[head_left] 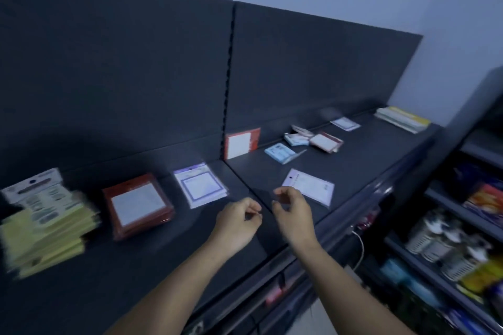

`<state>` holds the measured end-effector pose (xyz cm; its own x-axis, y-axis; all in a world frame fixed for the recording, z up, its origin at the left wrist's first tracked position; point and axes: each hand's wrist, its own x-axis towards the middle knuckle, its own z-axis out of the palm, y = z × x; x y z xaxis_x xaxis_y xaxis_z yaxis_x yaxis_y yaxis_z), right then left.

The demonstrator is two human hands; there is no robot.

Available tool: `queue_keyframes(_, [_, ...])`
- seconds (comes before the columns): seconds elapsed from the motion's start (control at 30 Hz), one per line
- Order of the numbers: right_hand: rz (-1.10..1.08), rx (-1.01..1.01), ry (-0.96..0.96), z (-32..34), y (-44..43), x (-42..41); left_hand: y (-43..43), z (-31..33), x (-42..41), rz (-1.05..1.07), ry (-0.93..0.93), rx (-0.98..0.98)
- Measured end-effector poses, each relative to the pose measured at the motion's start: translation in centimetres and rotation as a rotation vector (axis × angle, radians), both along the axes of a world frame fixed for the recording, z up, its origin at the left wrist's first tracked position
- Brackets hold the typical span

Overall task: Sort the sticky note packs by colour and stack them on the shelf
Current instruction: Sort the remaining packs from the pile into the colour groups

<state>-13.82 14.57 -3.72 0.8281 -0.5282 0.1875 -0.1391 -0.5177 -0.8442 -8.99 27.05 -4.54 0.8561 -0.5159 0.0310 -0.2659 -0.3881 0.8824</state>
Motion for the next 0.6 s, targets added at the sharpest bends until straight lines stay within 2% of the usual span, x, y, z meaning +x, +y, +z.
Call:
queue_keyframes(0.2, [-0.164,-0.002,0.021,-0.5,-7.3,-4.5,-7.8,-0.6,-2.0,-0.068,-0.014,0.125])
queue_keyframes(0.4, [-0.199,-0.006,0.011,-0.3,-15.6,-7.2,-16.3,-0.9,-3.2,-0.03,-0.099,0.252])
queue_keyframes(0.6, [-0.2,0.005,-0.022,-0.1,-24.6,-8.6,-26.0,-0.3,-3.8,-0.029,-0.135,0.261])
